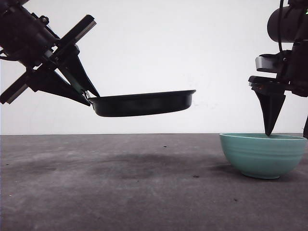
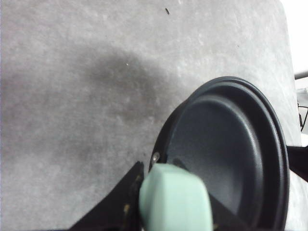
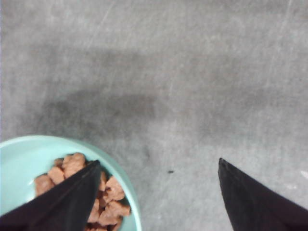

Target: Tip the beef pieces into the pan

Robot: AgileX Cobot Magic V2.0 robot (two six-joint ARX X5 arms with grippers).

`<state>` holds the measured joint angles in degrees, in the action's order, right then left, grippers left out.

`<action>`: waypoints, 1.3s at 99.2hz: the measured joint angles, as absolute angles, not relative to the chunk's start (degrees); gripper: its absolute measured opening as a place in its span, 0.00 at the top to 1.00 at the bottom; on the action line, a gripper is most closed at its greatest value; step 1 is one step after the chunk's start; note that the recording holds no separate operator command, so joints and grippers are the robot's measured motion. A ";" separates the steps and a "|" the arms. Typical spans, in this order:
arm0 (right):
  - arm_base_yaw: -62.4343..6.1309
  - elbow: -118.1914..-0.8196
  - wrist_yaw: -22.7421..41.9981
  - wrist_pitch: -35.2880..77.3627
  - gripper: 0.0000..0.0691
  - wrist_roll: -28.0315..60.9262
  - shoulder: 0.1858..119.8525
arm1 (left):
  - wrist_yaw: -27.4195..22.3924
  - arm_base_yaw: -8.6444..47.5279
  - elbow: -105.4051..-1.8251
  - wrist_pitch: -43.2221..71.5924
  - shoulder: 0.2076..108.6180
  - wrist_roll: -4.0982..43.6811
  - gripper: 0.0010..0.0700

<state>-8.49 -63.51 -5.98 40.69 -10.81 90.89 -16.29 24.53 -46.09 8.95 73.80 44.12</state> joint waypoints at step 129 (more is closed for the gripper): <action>-8.54 -58.78 -22.50 34.50 0.74 -10.33 96.40 | -16.34 29.17 -46.09 8.82 73.80 44.14 0.93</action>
